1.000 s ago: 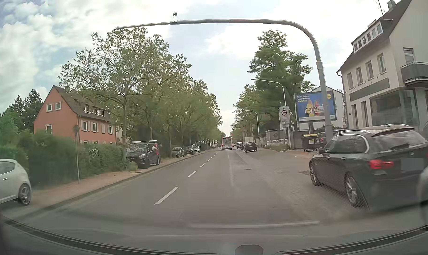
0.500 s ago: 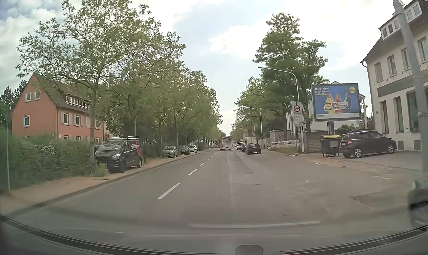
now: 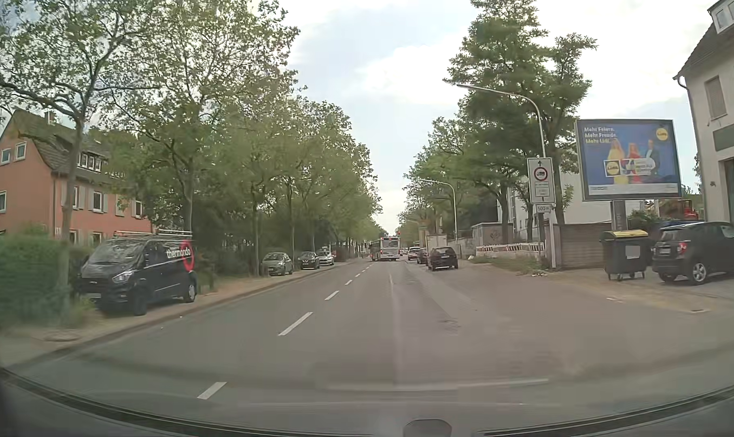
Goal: Follow the waypoints while adhering to traffic rules and regulations
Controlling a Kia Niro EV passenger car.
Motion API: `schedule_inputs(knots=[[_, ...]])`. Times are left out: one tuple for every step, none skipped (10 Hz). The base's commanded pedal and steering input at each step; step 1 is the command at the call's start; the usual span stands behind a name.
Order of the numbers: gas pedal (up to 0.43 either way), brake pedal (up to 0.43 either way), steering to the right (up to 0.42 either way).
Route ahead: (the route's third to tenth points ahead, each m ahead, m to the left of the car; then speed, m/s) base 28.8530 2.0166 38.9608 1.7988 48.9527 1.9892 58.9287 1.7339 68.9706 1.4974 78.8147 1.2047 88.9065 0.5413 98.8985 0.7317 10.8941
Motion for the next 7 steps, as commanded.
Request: schedule_inputs(knots=[[0.028,0.018,-0.003],[0.028,0.018,-0.003],[0.020,0.018,-0.002],[0.020,0.018,-0.002],[0.020,0.018,-0.001],[0.020,0.018,-0.001],[0.020,0.018,-0.001]])
